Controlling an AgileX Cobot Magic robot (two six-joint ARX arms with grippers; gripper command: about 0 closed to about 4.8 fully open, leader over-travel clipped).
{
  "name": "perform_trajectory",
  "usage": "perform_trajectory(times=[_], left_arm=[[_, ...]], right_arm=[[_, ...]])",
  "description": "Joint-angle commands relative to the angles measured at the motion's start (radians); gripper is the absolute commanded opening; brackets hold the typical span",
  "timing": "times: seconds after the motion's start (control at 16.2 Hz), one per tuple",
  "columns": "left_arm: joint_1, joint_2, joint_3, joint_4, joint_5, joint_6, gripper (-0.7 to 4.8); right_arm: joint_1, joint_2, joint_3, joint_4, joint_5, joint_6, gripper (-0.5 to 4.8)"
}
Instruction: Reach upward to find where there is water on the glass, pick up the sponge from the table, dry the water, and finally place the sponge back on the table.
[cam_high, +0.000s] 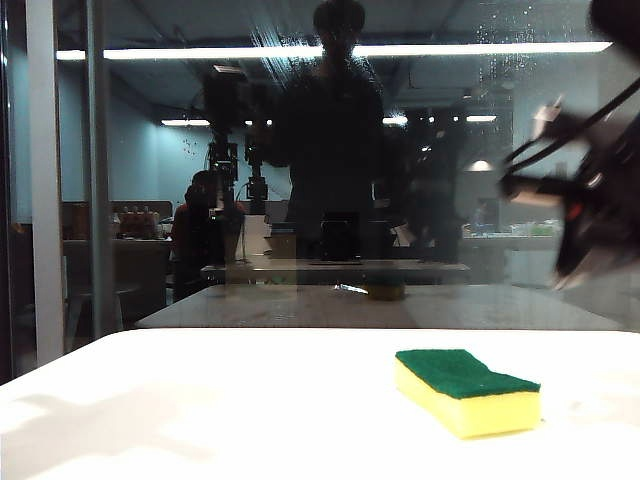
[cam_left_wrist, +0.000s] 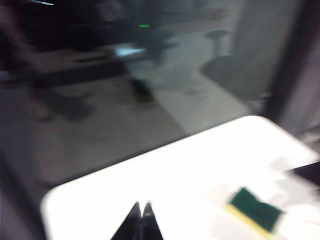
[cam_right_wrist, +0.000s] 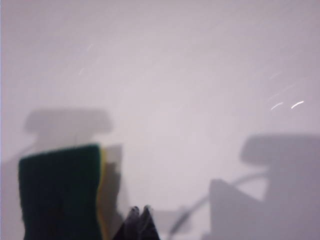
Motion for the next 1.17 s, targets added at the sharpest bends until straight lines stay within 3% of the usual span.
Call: perform_trajectory(times=[0.06, 0.31, 0.86, 1.17], left_arm=[[0.000, -0.002, 0.001, 0.014, -0.054, 0.033, -0.05], [0.000, -0.006, 0.001, 0.014, -0.053, 0.051, -0.05], [0.000, -0.050, -0.057, 0.111, -0.093, 0.065, -0.05], [0.001, -0.156, -0.162, 0.197, -0.150, 0.054, -0.05]], right_arm=[[0.000, -0.137, 0.005, 0.005, 0.031, -0.090, -0.03], [-0.027, -0.338, 0.006, -0.022, 0.042, -0.175, -0.03], [-0.373, -0.705, 0.005, -0.278, -0.184, -0.238, -0.03], [-0.402, -0.872, 0.005, -0.374, -0.188, -0.238, -0.03]])
